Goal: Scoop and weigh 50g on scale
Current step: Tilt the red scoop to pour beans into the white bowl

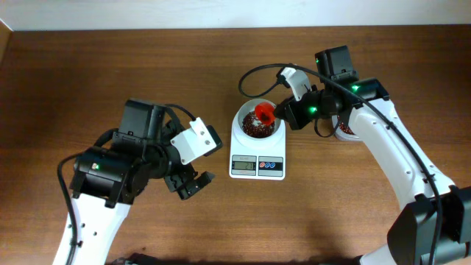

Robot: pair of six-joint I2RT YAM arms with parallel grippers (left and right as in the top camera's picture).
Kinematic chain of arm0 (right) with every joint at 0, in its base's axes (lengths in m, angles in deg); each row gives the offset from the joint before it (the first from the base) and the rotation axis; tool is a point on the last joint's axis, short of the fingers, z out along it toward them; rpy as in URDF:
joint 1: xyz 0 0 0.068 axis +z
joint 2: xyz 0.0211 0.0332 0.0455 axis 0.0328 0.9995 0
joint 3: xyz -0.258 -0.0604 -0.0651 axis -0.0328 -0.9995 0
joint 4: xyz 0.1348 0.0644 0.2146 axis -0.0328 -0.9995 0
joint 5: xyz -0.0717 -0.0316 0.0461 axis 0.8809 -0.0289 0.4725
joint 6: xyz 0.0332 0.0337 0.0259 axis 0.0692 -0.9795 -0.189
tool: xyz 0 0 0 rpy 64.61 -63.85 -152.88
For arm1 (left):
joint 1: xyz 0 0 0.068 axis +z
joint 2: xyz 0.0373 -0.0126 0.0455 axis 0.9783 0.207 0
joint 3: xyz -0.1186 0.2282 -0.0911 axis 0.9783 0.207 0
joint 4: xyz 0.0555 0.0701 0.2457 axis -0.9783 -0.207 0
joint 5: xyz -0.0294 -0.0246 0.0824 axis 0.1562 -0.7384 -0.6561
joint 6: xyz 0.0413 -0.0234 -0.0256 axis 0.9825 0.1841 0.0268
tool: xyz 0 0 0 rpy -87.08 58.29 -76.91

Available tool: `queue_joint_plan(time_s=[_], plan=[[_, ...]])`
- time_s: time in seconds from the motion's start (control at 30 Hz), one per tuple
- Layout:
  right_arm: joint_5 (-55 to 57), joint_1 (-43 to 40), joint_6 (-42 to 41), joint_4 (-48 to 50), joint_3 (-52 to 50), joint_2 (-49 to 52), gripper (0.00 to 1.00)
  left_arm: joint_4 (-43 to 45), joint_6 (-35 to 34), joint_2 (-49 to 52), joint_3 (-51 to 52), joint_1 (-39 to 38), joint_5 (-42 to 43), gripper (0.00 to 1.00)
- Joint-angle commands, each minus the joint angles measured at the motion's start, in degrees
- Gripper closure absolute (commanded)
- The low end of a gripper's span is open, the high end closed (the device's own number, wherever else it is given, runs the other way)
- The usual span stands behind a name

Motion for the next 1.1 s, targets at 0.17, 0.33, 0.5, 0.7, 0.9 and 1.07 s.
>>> queue_joint_plan(time_s=[0.17,0.33,0.5,0.7,0.9,1.07], plan=[[-7.41,0.26,1.14,-0.22,0.17,-1.01,0.96,0.11,-0.28,-0.28,-0.92,0.33,0.02,0.01],[0.63,0.24,0.39,-0.17,0.17,-1.01,0.96,0.11,-0.28,-0.28,-0.92,0.33,0.02,0.01],[-2.43,0.24,1.95,-0.39,0.17,-0.98,0.96,0.11,-0.28,-0.28,-0.92,0.33,0.02,0.01],[-3.1,0.24,1.95,-0.94,0.17,-0.96,0.96,0.11,-0.28,-0.28,-0.92,0.33,0.02,0.01],[2.45,0.31,2.19,-0.46,0.11,-1.09,0.96,0.11,-0.28,-0.28,-0.92,0.33,0.02,0.01],[0.37,0.31,6.84,0.2,0.11,-1.07,0.96,0.11,-0.31,-0.28,-0.92,0.33,0.02,0.01]])
